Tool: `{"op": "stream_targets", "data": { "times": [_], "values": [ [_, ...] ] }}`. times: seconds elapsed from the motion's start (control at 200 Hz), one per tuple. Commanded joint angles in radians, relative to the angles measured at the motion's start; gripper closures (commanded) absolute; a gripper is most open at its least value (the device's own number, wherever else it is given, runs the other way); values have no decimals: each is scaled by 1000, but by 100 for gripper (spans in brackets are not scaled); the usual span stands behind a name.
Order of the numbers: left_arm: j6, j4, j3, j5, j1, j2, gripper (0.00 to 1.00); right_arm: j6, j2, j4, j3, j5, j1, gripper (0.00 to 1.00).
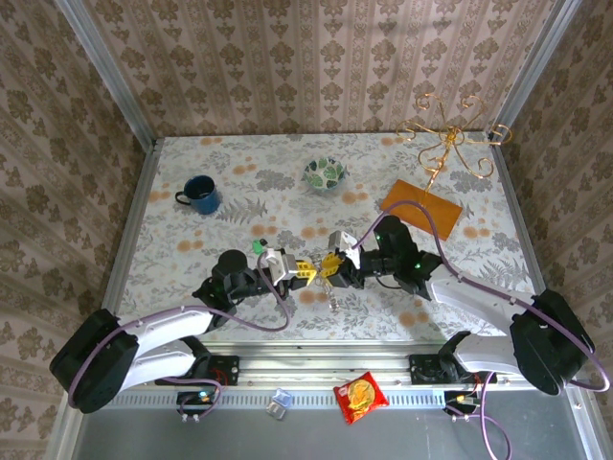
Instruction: Put the keys on the keyring
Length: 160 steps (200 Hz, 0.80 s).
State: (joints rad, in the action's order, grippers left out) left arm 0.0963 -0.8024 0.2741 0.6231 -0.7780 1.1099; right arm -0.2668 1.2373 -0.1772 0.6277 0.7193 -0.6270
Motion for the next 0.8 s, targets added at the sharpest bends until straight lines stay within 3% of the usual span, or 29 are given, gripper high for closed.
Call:
{"op": "stream_targets", "data": {
  "times": [0.0, 0.115, 0.235, 0.29, 0.37, 0.435, 0.63, 0.795],
  "values": [
    [-33, -72, -5, 48, 8, 5, 100, -17, 11, -30, 39, 45, -11, 75],
    [-37, -76, -4, 53, 8, 7, 100, -12, 17, -44, 47, 56, -14, 81],
    [-43, -87, -6, 53, 9, 7, 100, -13, 22, -30, 59, 57, -16, 100],
    [-46, -86, -8, 40, 11, 5, 100, -22, 18, 7, 73, 51, -17, 100],
    [-40, -61, -10, -12, 14, -9, 79, -55, 6, 106, 106, 24, -17, 100],
    [-9, 6, -3, -32, 14, -33, 73, -117, 0, 229, 146, -16, -25, 100],
    [116, 275, 71, -50, 11, -80, 75, -298, 25, 533, 267, -119, -62, 100],
    [160, 341, 110, -36, 11, -78, 81, -397, 63, 664, 357, -189, -99, 100]
  ]
}}
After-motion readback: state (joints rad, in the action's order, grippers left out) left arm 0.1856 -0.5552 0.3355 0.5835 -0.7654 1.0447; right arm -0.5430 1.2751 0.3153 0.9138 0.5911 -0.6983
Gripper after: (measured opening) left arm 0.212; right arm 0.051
